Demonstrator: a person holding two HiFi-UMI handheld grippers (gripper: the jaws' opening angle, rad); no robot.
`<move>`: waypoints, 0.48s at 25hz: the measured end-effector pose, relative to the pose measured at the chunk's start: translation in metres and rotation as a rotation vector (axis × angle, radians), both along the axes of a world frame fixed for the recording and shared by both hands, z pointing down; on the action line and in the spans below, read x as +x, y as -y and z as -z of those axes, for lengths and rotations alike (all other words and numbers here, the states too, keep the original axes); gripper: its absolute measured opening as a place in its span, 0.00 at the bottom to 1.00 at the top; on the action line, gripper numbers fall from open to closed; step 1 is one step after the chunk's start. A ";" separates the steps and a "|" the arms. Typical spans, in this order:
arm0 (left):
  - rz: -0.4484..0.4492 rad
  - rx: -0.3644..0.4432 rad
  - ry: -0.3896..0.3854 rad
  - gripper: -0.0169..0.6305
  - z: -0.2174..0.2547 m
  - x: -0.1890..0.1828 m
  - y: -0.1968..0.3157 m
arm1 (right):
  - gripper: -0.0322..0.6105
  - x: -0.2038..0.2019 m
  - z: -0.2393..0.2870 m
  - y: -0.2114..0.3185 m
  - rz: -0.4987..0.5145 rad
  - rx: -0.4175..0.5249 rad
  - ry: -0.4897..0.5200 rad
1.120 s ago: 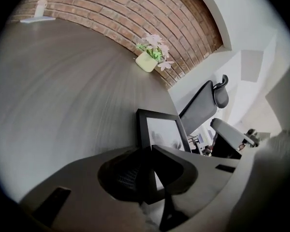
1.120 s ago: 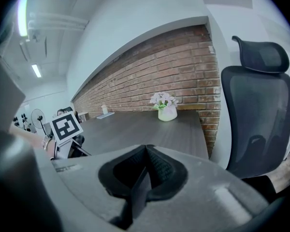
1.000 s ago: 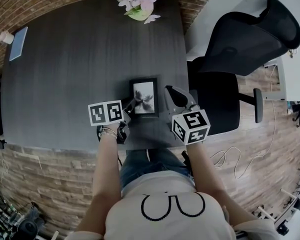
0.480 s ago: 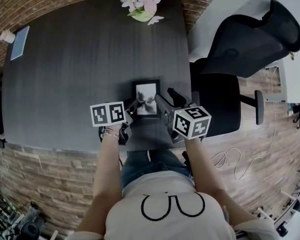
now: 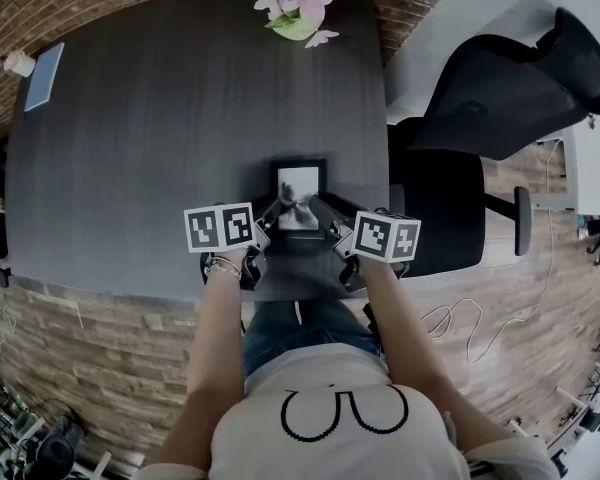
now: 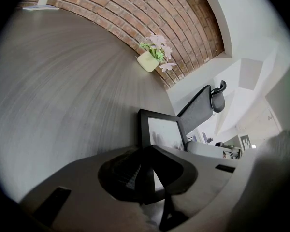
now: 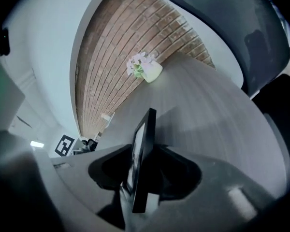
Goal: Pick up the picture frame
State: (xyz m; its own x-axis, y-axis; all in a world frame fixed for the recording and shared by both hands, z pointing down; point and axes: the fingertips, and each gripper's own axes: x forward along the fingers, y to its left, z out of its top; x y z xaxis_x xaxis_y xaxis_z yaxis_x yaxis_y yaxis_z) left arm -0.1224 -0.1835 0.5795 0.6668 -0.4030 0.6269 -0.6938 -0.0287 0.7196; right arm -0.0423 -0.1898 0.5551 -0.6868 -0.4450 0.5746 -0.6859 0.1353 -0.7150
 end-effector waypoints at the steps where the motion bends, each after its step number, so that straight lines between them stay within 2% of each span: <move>1: 0.000 0.000 0.000 0.14 0.000 0.000 0.000 | 0.31 -0.003 -0.002 -0.001 -0.006 -0.021 0.028; 6: -0.001 0.002 0.005 0.14 0.000 0.001 0.000 | 0.27 -0.017 -0.006 -0.003 -0.059 -0.109 0.188; 7: -0.002 0.003 0.006 0.14 0.000 0.001 0.000 | 0.24 -0.018 -0.007 -0.003 -0.072 -0.118 0.209; 10: -0.003 0.003 0.005 0.14 0.000 0.001 -0.001 | 0.14 -0.018 -0.010 -0.003 -0.096 -0.126 0.231; 12: -0.003 0.005 0.005 0.14 -0.001 0.000 -0.001 | 0.14 -0.019 -0.011 -0.003 -0.088 -0.119 0.232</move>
